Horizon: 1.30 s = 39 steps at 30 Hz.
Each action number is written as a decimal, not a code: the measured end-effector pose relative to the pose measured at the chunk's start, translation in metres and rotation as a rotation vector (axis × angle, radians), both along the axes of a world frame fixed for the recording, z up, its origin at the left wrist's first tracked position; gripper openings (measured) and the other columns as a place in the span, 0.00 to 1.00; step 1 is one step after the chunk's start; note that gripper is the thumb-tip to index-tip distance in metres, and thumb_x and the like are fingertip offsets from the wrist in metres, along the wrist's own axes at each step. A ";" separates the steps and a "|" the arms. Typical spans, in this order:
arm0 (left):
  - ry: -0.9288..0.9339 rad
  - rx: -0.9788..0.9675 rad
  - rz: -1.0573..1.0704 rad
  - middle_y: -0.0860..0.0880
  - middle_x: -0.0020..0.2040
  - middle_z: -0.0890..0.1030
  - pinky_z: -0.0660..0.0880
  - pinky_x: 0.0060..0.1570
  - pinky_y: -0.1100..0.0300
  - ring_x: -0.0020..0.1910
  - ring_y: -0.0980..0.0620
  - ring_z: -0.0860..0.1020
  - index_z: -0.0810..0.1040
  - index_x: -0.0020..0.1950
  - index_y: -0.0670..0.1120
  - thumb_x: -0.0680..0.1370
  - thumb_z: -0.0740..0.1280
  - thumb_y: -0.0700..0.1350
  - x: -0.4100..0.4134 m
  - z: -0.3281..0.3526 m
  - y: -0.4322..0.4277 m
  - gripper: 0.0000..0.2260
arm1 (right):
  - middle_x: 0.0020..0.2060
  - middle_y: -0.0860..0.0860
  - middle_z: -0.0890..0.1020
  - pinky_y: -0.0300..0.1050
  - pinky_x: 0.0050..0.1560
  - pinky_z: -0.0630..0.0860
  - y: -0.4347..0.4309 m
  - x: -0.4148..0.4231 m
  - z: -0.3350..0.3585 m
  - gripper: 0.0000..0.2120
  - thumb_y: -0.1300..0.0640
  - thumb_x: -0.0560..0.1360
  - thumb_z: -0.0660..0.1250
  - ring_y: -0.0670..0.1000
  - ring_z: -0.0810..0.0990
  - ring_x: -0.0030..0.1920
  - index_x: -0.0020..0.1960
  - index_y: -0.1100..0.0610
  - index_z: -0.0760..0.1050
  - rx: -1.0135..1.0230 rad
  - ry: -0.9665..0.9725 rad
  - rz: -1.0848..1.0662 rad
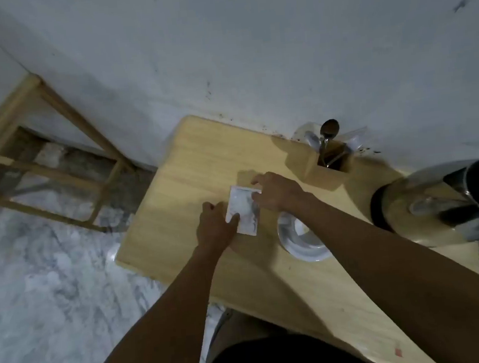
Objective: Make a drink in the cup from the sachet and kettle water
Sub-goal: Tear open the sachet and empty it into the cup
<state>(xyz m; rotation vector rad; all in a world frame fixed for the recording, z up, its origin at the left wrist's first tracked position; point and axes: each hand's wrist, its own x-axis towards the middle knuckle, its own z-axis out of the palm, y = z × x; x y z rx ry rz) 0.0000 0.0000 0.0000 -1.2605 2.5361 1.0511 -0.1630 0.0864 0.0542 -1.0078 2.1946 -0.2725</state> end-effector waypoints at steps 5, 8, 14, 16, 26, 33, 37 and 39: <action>-0.032 -0.092 -0.032 0.43 0.57 0.71 0.75 0.47 0.51 0.52 0.43 0.76 0.74 0.59 0.48 0.74 0.67 0.54 0.003 -0.007 -0.007 0.17 | 0.65 0.55 0.72 0.49 0.55 0.71 -0.021 0.011 -0.024 0.22 0.49 0.76 0.62 0.58 0.74 0.62 0.69 0.51 0.69 0.133 0.114 -0.040; -0.006 -0.092 -0.003 0.44 0.55 0.71 0.76 0.47 0.51 0.51 0.44 0.76 0.76 0.58 0.49 0.74 0.66 0.54 0.003 -0.002 -0.004 0.15 | 0.62 0.56 0.71 0.48 0.51 0.70 -0.024 0.016 -0.035 0.21 0.51 0.76 0.63 0.59 0.74 0.61 0.68 0.52 0.68 0.132 0.098 -0.096; 0.017 -0.037 0.015 0.46 0.55 0.72 0.75 0.50 0.52 0.52 0.47 0.75 0.76 0.59 0.52 0.73 0.66 0.55 0.004 -0.003 -0.008 0.16 | 0.49 0.52 0.81 0.44 0.43 0.70 -0.029 0.020 -0.034 0.06 0.52 0.74 0.67 0.56 0.79 0.50 0.49 0.52 0.79 -0.001 -0.009 -0.271; 0.057 0.035 0.037 0.49 0.54 0.76 0.74 0.50 0.55 0.52 0.48 0.75 0.77 0.58 0.51 0.74 0.61 0.59 0.003 -0.001 -0.012 0.18 | 0.44 0.52 0.82 0.48 0.43 0.74 -0.024 0.022 -0.026 0.06 0.51 0.73 0.68 0.55 0.80 0.45 0.44 0.53 0.80 -0.090 -0.108 -0.300; 0.488 0.512 0.078 0.47 0.46 0.85 0.77 0.42 0.66 0.43 0.55 0.82 0.83 0.51 0.46 0.78 0.66 0.47 0.004 0.080 -0.024 0.08 | 0.36 0.45 0.84 0.35 0.40 0.74 0.031 0.048 0.048 0.06 0.57 0.76 0.70 0.40 0.80 0.37 0.42 0.53 0.85 -0.484 -0.278 -0.459; 0.522 0.437 -0.078 0.53 0.41 0.83 0.74 0.39 0.70 0.40 0.61 0.78 0.82 0.46 0.48 0.77 0.67 0.45 -0.007 0.118 -0.011 0.05 | 0.36 0.47 0.85 0.41 0.44 0.77 0.057 0.042 0.084 0.06 0.54 0.75 0.72 0.45 0.82 0.37 0.43 0.55 0.85 -0.512 -0.252 -0.401; 0.545 0.405 -0.149 0.49 0.45 0.85 0.75 0.45 0.64 0.43 0.56 0.81 0.83 0.47 0.46 0.78 0.65 0.45 -0.008 0.132 -0.003 0.07 | 0.37 0.49 0.85 0.34 0.40 0.74 0.062 0.046 0.097 0.10 0.51 0.76 0.71 0.43 0.79 0.35 0.44 0.57 0.84 -0.507 -0.275 -0.358; 0.528 0.379 -0.190 0.49 0.45 0.85 0.74 0.44 0.63 0.41 0.57 0.80 0.83 0.47 0.47 0.78 0.65 0.46 -0.007 0.138 0.000 0.07 | 0.41 0.45 0.85 0.35 0.43 0.74 0.067 0.047 0.102 0.07 0.53 0.77 0.69 0.43 0.80 0.40 0.47 0.54 0.84 -0.550 -0.212 -0.357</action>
